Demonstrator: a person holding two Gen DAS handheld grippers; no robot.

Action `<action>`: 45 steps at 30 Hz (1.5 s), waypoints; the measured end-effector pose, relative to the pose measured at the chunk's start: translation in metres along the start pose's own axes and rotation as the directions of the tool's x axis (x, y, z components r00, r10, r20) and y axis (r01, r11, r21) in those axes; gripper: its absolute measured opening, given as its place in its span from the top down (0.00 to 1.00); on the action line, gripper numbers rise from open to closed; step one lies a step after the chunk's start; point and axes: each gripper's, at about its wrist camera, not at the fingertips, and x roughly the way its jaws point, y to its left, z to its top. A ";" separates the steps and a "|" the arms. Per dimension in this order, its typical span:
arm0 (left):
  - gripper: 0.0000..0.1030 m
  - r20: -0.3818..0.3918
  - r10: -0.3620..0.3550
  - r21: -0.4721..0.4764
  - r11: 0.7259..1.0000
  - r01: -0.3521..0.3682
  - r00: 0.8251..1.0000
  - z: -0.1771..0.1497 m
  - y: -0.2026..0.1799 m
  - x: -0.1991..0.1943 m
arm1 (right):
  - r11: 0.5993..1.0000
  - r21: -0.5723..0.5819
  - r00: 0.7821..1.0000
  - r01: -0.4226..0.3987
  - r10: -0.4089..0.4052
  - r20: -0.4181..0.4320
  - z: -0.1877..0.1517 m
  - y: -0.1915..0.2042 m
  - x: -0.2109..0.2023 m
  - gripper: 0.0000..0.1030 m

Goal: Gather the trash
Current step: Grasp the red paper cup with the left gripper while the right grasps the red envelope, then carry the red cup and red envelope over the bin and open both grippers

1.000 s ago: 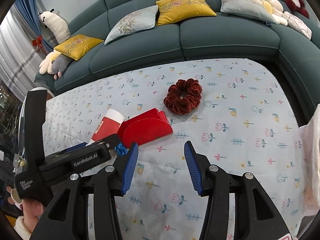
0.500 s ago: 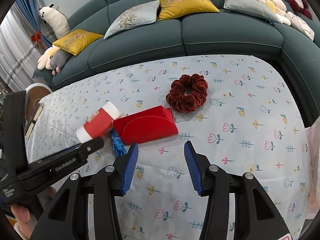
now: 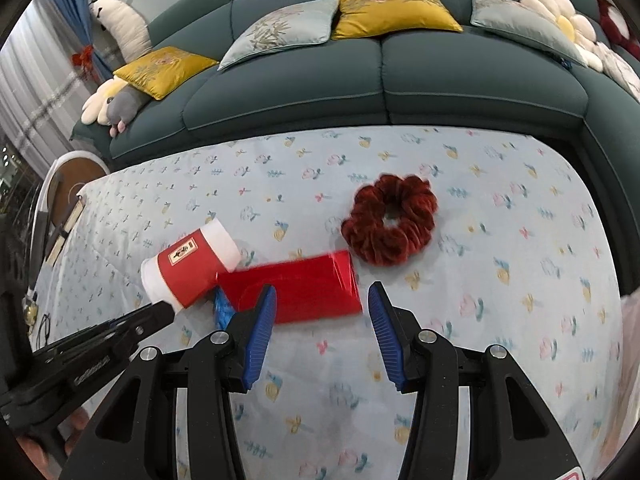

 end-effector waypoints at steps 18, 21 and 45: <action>0.96 0.020 -0.023 0.052 0.998 0.022 1.000 -0.003 -0.026 -0.018 | 0.993 -0.024 0.990 -0.117 0.115 -0.079 -0.033 0.006 0.000 0.99; 0.96 0.012 -0.042 0.067 0.997 0.042 0.999 -0.010 -0.038 -0.023 | 0.994 -0.008 0.992 -0.112 0.111 -0.059 -0.042 0.001 -0.016 0.99; 0.96 -0.001 -0.163 0.329 0.932 0.155 0.987 -0.071 -0.225 -0.073 | 0.975 0.218 0.980 -0.044 -0.001 0.199 -0.078 -0.131 -0.185 0.99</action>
